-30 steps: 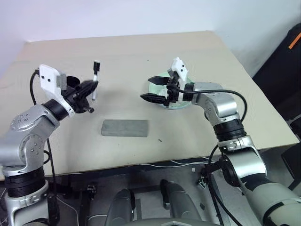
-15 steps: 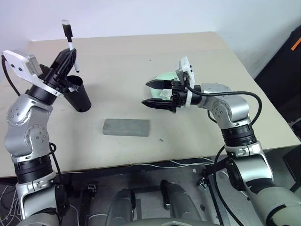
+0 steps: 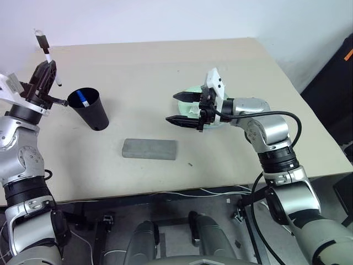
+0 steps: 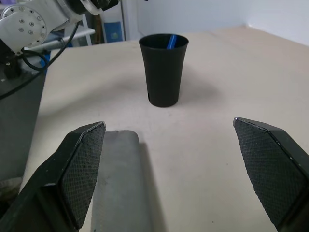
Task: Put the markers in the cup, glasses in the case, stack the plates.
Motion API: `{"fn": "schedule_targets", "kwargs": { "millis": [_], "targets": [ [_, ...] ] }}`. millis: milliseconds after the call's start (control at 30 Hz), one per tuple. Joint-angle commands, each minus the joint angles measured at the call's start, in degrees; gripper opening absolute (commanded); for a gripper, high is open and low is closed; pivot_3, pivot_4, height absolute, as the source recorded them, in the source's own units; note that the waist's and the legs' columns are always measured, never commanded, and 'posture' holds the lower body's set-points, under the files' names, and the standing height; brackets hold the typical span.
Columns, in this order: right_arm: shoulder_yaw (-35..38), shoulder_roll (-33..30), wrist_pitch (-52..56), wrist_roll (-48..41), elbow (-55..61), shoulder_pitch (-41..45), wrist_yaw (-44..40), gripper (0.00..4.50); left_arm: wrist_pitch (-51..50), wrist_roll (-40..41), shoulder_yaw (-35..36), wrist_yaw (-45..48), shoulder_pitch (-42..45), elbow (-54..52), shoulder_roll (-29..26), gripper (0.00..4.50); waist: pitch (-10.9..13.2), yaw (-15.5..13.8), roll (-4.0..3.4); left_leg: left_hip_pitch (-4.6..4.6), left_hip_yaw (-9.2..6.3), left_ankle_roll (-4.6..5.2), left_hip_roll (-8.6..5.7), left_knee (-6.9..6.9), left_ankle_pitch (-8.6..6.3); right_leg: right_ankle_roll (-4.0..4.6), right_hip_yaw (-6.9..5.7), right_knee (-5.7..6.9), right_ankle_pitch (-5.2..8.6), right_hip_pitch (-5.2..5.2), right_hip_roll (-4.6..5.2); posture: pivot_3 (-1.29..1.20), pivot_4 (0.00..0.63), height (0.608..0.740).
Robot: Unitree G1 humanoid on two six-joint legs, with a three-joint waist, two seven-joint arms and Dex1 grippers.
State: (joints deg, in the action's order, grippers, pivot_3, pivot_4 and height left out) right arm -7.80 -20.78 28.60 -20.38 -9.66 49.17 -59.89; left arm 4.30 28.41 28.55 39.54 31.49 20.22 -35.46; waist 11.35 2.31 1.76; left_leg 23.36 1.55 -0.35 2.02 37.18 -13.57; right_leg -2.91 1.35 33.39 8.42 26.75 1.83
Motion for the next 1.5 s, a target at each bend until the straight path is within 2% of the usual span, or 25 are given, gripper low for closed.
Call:
{"fn": "schedule_targets", "kwargs": {
  "millis": [33, 400, 1367, 1500],
  "targets": [
    [0.55, 0.02, -1.55, 0.16, 0.51, 0.56, 0.33, 4.5, 3.02, -0.46, -0.51, 1.04, 1.43, 1.99, 0.18, 0.02, 0.0, 0.01, 0.0, 0.0, 0.0, 0.0, 0.0, 0.0, 0.0, 0.0, 0.0, 0.0, 0.0, 0.0, 0.0, 0.0, 0.15, 0.733],
    [0.64, -0.48, -1.94, 0.95, 0.92, 0.39, 0.93, 4.5, 6.97, -2.51, -2.61, 1.53, 2.69, 9.62, 1.33, 0.02, 0.0, 0.15, 0.0, -0.02, 0.0, 0.0, 0.02, 0.0, 0.0, 0.0, 0.0, 0.04, -0.01, 0.01, -0.02, 0.0, 0.15, 0.733],
    [0.61, -0.25, -3.34, 2.06, 0.14, 0.52, 1.94, 4.5, 3.87, -2.51, -3.46, 0.21, -1.35, 7.59, 1.78, 0.02, 0.0, 0.08, 0.0, -0.02, 0.01, 0.0, 0.05, 0.0, 0.0, 0.0, -0.02, 0.04, -0.01, 0.01, -0.02, 0.0, 0.15, 0.733],
    [0.54, -0.22, -3.64, 2.21, -0.1, 0.62, 2.06, 4.5, 4.02, -2.55, -3.47, -0.27, -1.22, 7.62, 1.63, 1.26, 0.0, 0.08, 0.0, -0.02, 0.01, 0.0, 0.05, 0.0, 0.0, 0.0, -0.02, 0.04, -0.01, 0.01, -0.02, 0.0, 0.15, 0.733]
  ]
}}
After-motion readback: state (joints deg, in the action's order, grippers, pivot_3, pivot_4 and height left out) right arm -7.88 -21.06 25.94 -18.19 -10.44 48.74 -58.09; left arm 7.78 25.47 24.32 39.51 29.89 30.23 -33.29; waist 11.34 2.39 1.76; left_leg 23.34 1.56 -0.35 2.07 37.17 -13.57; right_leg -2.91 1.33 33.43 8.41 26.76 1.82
